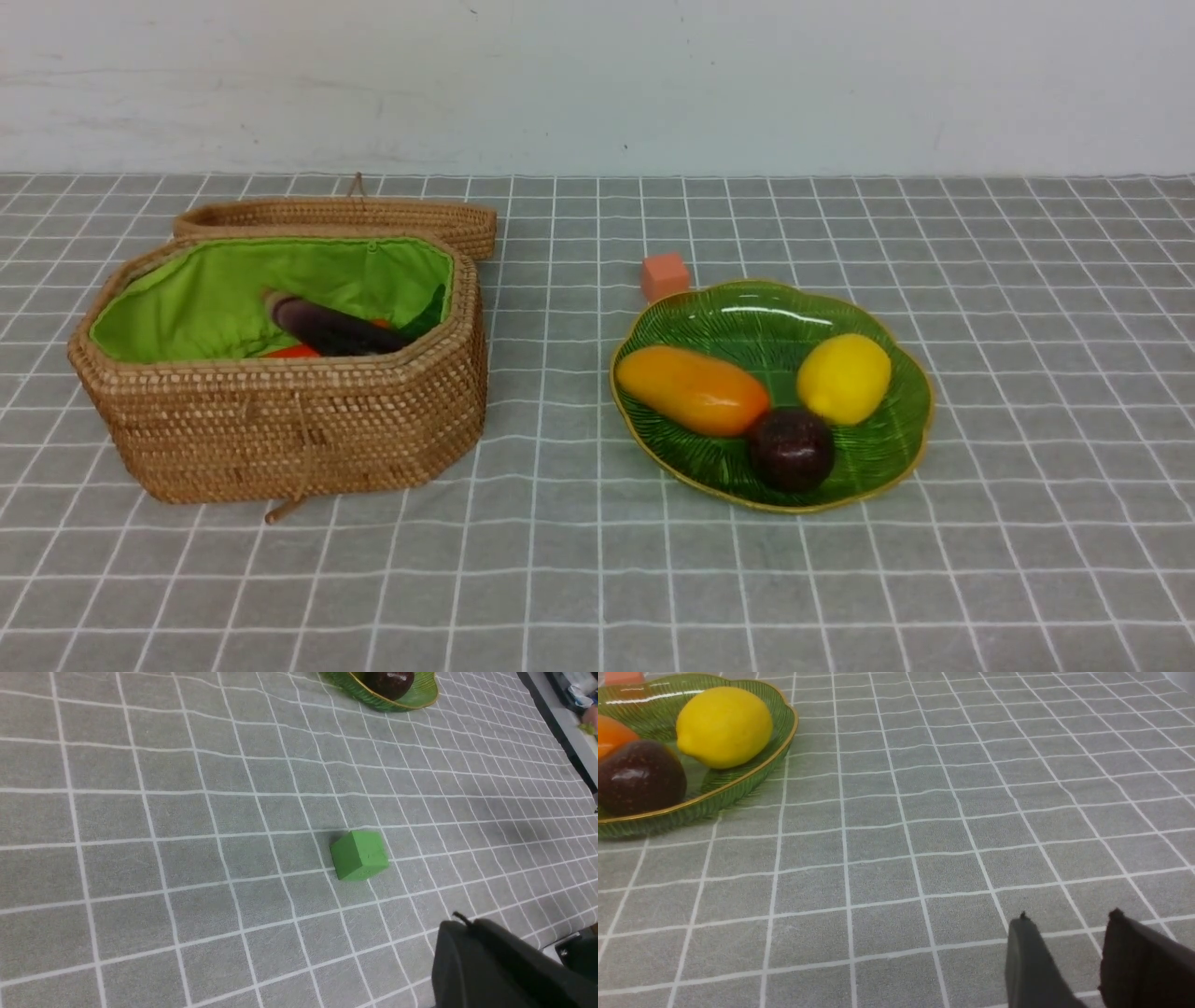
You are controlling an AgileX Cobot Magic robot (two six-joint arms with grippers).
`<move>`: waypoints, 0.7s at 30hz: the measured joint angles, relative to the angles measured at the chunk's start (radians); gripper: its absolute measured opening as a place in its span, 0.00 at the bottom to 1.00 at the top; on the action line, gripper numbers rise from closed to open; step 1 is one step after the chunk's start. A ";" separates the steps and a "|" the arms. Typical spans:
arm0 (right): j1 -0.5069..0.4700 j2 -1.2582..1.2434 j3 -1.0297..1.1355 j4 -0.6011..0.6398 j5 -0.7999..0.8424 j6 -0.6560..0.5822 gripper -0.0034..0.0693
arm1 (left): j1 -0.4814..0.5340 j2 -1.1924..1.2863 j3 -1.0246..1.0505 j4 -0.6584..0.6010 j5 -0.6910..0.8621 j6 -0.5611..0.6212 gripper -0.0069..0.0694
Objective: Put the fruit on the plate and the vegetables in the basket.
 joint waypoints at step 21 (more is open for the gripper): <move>0.000 0.000 0.000 0.000 0.000 0.000 0.38 | 0.492 -0.013 0.447 0.084 -0.524 0.417 0.08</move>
